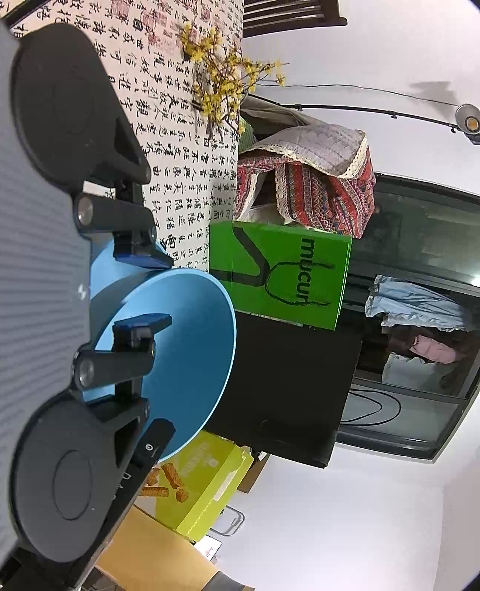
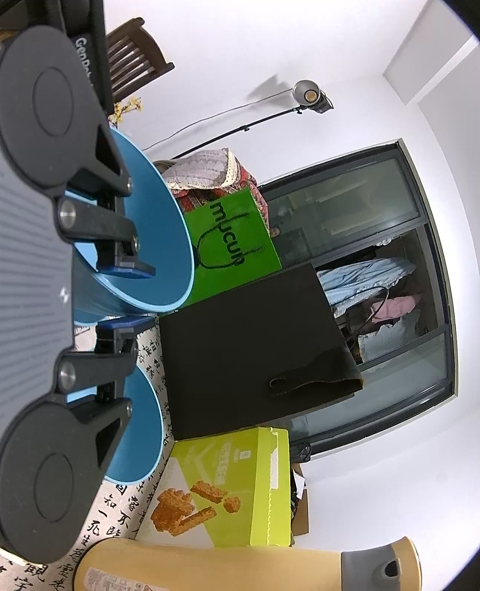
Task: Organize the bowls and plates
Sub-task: 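Lift the top blue bowl off the other bowls with both grippers, then carry the held blue bowl with both grippers away from the other bowls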
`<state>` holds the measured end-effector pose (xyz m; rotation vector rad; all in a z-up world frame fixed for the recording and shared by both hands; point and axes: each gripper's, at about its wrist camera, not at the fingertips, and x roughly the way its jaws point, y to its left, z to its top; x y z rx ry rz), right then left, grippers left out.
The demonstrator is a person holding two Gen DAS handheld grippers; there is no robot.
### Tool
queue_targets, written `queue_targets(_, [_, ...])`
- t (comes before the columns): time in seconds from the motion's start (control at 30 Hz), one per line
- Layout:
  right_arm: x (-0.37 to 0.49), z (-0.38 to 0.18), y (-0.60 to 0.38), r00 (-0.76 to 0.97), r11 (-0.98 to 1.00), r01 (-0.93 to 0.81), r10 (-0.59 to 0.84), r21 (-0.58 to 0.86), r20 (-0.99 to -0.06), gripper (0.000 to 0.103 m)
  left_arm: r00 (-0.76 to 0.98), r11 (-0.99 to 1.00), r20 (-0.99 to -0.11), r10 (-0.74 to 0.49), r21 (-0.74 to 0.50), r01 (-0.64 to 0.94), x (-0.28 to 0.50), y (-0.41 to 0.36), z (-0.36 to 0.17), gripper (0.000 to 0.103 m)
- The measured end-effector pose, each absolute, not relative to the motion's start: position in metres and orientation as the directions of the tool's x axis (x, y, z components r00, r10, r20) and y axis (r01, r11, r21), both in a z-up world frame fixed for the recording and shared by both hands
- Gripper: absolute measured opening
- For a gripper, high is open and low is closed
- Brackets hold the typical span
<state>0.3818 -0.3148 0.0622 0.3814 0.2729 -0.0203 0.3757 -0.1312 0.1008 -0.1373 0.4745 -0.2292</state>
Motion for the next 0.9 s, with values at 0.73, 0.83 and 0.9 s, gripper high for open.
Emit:
queue_targets(0.73, [0.347,0.074,-0.28,0.963,0.931,0.065,0.035,0.358,-0.266,0.019,0.879,0.966,-0.412,-0.239,-0.192,0.172,0.335,-0.096,0.106,0.026])
queue_targets(0.83, [0.342,0.075,-0.275,0.964,0.933,0.064,0.034,0.354,-0.265,0.019,0.88,0.966,-0.411,-0.237,-0.197,0.168,0.331,-0.091,0.106,0.026])
queue_targets(0.9, [0.339,0.076,-0.271,0.964,0.934,0.063,0.034,0.351,-0.264,0.019,0.88,0.965,-0.411,-0.237,-0.201,0.166,0.328,-0.086,0.106,0.026])
